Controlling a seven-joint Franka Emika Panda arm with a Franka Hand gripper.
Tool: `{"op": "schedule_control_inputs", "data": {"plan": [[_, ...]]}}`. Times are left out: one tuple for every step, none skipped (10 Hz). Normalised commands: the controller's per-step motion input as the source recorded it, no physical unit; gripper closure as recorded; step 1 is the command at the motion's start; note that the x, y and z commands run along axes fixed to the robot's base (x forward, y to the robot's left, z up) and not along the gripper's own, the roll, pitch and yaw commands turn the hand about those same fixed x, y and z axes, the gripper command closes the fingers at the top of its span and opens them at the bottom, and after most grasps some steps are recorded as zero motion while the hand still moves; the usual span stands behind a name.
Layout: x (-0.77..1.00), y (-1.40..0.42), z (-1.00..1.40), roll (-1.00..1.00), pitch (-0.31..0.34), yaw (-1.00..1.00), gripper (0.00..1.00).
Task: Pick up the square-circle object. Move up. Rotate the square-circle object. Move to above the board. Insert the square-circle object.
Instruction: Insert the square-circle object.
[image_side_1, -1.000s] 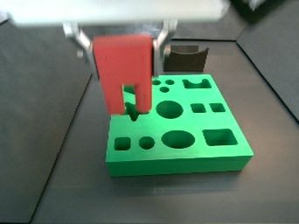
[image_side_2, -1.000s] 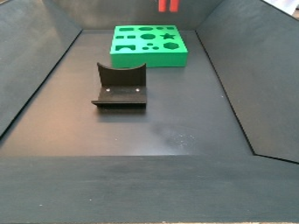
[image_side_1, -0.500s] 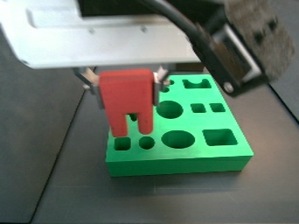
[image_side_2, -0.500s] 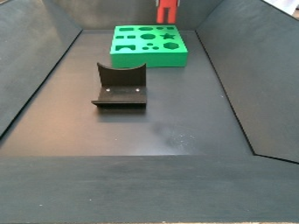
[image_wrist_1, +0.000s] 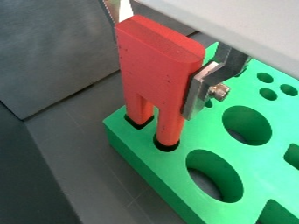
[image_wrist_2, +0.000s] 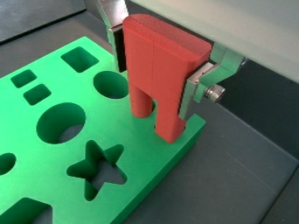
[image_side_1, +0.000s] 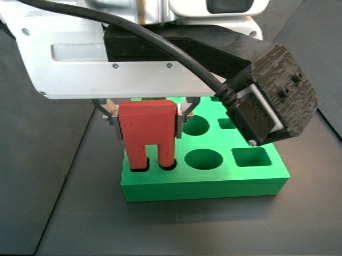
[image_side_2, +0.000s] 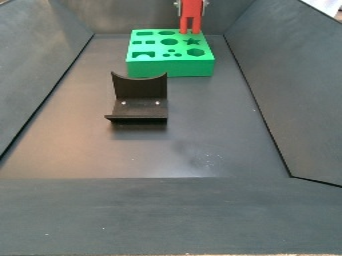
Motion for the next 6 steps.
{"op": "schedule_control_inputs", "data": {"plan": [[0.05, -0.20, -0.20, -0.02, 0.000, 0.00, 1.00], [0.23, -0.14, -0.33, -0.07, 0.000, 0.00, 1.00], [0.44, 0.00, -0.49, -0.04, 0.006, -0.06, 1.00], [0.39, 0.13, -0.60, 0.00, 0.087, -0.11, 1.00], [0.27, 0.15, -0.69, 0.00, 0.107, -0.10, 1.00], [0.00, 0.12, -0.56, 0.00, 0.076, -0.09, 1.00]]}}
